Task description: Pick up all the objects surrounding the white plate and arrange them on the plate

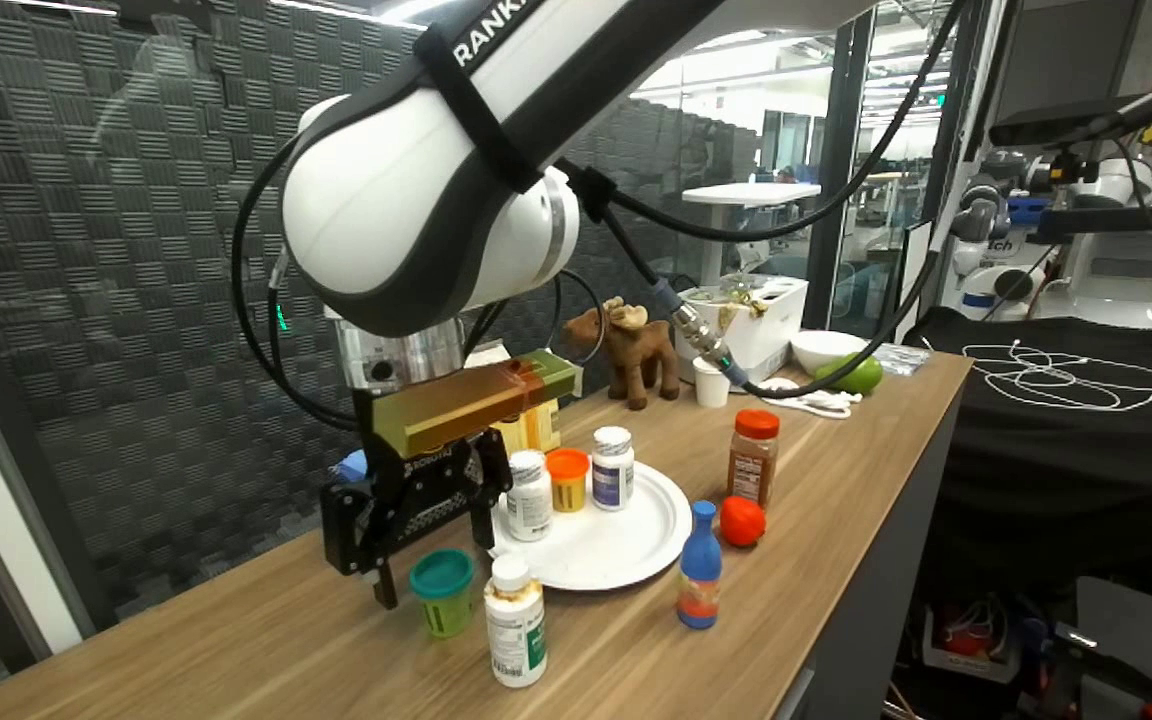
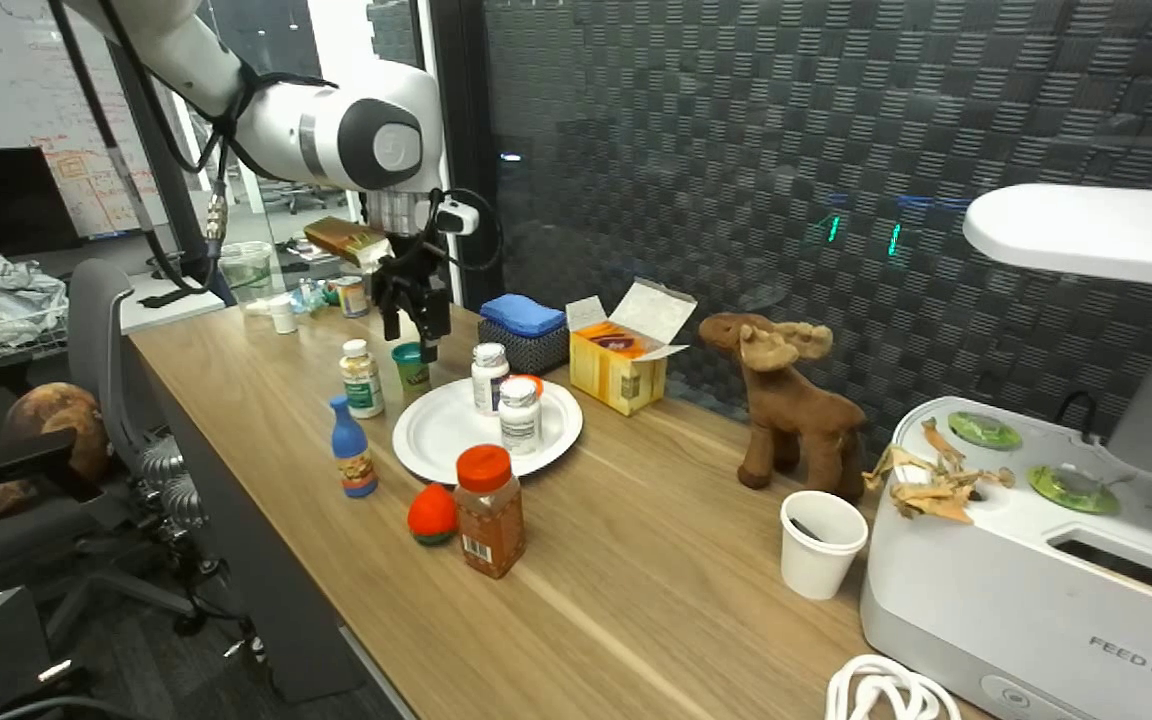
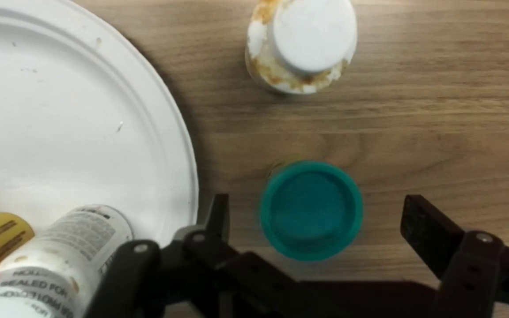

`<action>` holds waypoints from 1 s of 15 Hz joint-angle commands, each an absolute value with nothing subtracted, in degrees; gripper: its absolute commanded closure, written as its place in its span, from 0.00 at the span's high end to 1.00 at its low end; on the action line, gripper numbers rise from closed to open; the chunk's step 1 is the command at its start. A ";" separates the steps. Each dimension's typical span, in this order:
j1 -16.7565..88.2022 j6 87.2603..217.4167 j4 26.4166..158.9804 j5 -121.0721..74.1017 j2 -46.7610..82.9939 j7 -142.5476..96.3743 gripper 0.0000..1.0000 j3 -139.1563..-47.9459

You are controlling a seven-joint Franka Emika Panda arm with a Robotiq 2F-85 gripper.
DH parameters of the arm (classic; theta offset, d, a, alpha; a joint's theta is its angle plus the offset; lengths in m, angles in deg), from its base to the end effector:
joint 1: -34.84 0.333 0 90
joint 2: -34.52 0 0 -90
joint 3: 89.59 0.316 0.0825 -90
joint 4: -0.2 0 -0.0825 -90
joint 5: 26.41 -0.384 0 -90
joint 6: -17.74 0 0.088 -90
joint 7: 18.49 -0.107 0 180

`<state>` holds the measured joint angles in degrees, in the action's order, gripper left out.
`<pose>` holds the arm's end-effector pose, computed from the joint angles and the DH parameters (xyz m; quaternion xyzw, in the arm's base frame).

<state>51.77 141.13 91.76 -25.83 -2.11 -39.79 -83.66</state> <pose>0.6362 0.2580 0.2527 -0.9988 -0.0076 0.0475 0.0100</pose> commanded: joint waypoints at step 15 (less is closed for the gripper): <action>56.06 140.29 94.75 -23.45 4.02 -53.09 0.28 -87.21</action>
<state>54.51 138.77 90.12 -24.69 -0.87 -48.61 -85.61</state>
